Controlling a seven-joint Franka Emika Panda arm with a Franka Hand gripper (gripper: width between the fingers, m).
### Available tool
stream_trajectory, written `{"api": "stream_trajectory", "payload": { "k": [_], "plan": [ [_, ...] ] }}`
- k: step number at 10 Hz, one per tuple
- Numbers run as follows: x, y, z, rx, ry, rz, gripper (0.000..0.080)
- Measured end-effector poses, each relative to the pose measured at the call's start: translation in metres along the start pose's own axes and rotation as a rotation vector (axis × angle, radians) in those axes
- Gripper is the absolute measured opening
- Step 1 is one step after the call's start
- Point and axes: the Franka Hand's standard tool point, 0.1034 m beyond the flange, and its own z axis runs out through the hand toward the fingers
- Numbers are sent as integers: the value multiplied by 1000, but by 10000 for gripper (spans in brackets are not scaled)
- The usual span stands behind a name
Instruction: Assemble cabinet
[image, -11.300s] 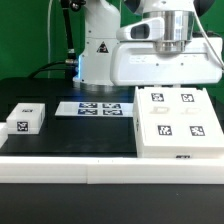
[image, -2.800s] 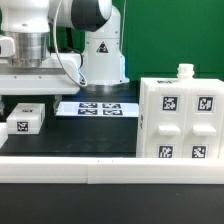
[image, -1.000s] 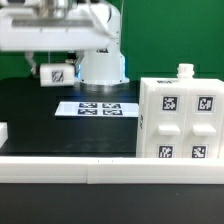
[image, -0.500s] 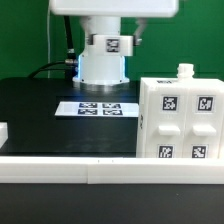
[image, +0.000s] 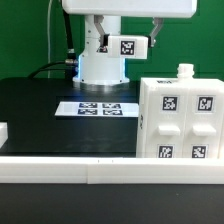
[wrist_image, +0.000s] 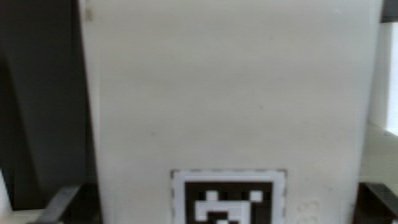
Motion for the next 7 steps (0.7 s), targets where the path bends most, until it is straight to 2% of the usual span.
{"api": "stream_trajectory", "payload": {
  "k": [1,2,4,7],
  "plan": [
    [0,-2,0,0,0,1,563],
    [1,-14,-3,2,0,20,563],
    [14,-41,-9,29,20,27,563],
    [42,-73,-11,35,46,-4,563]
  ]
}}
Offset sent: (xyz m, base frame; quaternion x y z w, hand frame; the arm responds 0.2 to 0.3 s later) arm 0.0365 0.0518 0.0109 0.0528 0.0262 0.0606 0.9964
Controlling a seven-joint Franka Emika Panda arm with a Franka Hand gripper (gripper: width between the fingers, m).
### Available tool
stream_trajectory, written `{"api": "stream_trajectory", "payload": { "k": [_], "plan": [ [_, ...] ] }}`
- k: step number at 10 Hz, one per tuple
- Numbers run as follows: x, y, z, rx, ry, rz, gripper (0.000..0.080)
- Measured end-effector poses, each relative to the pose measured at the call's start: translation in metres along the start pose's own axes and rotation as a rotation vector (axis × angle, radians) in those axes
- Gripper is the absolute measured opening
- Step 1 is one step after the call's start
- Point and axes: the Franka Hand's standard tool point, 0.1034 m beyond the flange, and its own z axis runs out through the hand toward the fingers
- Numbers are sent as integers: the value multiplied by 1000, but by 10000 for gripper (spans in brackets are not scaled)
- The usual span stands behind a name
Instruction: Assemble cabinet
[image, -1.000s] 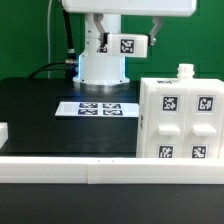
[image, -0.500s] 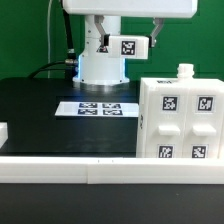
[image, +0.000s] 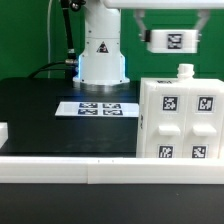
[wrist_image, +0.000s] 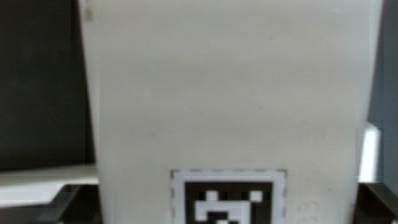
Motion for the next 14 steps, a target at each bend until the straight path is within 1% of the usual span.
{"api": "stream_trajectory", "payload": {
  "k": [2,3,7,9,11,13,14],
  "plan": [
    [11,-15,8,-1,-11,-33,563],
    [13,-17,11,-2,-19,-52,563],
    [12,-15,13,-2,-21,-64,563],
    [17,-12,12,-1,-13,-109,563],
    [26,-10,13,-1,-10,-152,563],
    [25,-6,21,0,-21,-173,563],
    [26,-7,24,0,-14,-175,563]
  ]
}}
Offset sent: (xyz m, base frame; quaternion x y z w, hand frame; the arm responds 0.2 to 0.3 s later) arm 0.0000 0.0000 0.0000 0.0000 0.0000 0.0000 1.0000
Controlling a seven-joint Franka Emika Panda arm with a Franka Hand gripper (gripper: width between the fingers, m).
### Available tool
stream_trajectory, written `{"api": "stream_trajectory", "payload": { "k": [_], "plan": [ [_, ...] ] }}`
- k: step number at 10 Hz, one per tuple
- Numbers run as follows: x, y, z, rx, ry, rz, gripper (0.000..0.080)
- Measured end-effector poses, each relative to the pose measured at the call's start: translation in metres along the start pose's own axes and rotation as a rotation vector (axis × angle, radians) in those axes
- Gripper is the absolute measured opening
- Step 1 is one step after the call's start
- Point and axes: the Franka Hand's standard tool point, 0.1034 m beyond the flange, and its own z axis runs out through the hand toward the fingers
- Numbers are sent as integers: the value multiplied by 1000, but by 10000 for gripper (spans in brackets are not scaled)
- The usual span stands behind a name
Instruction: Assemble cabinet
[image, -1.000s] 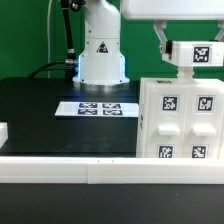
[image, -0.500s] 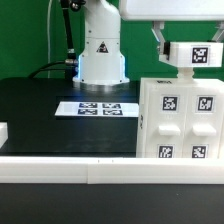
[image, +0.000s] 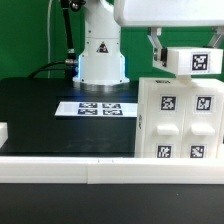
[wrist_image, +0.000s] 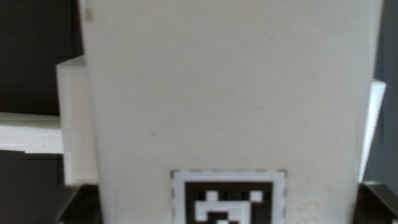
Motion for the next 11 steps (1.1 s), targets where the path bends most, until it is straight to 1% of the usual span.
{"api": "stream_trajectory", "payload": {
  "k": [4,11],
  "plan": [
    [9,1,1,-3,87,-4,563],
    [9,1,1,-2,87,22,563]
  ]
}}
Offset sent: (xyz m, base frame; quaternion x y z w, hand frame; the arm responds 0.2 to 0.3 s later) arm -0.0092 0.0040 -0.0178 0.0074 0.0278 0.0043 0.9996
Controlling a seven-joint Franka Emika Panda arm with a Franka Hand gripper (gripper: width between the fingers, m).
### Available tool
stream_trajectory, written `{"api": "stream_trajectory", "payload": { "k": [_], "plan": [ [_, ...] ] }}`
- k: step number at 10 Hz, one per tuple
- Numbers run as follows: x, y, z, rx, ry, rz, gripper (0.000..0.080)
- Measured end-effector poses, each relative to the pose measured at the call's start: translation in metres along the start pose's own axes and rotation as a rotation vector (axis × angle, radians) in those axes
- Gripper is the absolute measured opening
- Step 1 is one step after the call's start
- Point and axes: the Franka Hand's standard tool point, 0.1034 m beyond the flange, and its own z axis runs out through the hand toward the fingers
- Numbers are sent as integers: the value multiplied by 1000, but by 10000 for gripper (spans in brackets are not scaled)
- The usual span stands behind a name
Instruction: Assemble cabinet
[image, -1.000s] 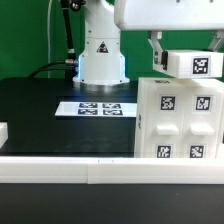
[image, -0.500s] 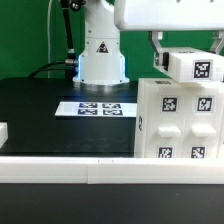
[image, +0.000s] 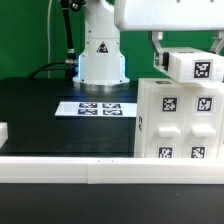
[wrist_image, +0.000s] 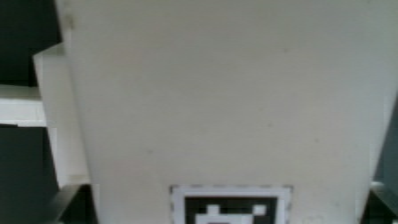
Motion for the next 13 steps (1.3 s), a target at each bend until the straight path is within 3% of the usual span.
{"api": "stream_trajectory", "payload": {
  "k": [9,13],
  "plan": [
    [0,-1,0,3,-1,470,563],
    [0,1,1,15,18,840,563]
  ]
}}
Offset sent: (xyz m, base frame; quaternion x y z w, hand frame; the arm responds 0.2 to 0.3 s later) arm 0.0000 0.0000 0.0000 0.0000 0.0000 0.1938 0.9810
